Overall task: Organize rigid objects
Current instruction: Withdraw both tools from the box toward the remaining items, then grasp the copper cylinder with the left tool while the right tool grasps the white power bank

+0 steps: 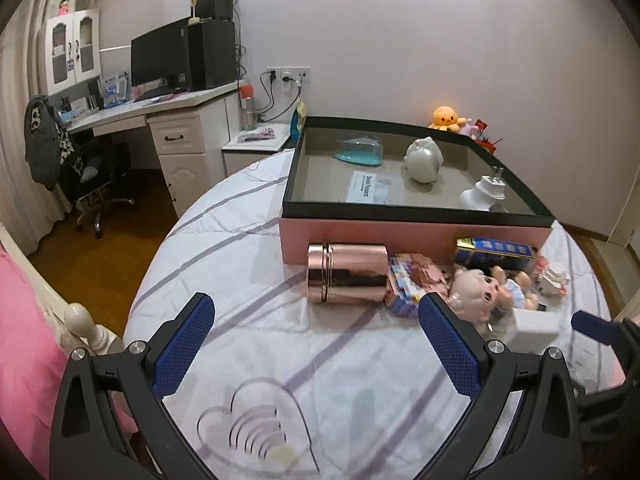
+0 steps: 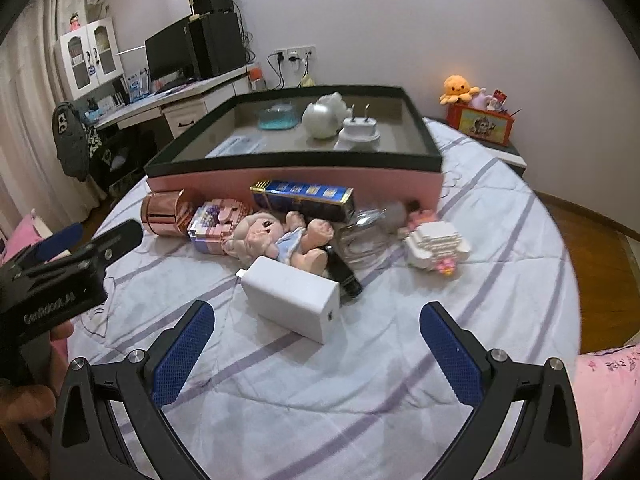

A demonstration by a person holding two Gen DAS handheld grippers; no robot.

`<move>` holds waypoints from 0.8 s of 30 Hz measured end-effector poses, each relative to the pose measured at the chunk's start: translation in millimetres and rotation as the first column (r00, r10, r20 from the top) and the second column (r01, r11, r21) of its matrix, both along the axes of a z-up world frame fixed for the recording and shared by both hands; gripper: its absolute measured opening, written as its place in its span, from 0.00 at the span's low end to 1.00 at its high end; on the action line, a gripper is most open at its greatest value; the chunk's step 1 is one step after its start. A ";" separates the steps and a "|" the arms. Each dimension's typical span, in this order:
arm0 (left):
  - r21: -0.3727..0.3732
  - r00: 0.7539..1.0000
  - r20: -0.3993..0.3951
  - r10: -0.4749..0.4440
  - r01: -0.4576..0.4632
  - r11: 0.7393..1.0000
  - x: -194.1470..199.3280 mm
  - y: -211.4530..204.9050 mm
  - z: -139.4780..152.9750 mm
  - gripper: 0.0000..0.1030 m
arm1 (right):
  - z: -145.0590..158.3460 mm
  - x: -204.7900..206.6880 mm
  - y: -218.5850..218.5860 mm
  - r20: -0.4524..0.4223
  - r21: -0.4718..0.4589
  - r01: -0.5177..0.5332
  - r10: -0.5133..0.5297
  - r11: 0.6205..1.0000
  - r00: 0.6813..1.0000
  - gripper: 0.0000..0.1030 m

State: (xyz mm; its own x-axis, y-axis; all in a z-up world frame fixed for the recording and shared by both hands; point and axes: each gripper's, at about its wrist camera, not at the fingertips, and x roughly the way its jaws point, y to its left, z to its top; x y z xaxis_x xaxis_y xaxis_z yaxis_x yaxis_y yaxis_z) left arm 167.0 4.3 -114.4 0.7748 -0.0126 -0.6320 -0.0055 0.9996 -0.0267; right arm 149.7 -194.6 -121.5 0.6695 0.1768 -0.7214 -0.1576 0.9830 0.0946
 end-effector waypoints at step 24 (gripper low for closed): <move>-0.102 0.994 -0.104 -0.019 0.009 0.995 44.7 6.3 -22.6 0.54 | -17.0 7.8 -6.4 -0.027 0.108 0.036 -0.033 0.994 0.999 0.55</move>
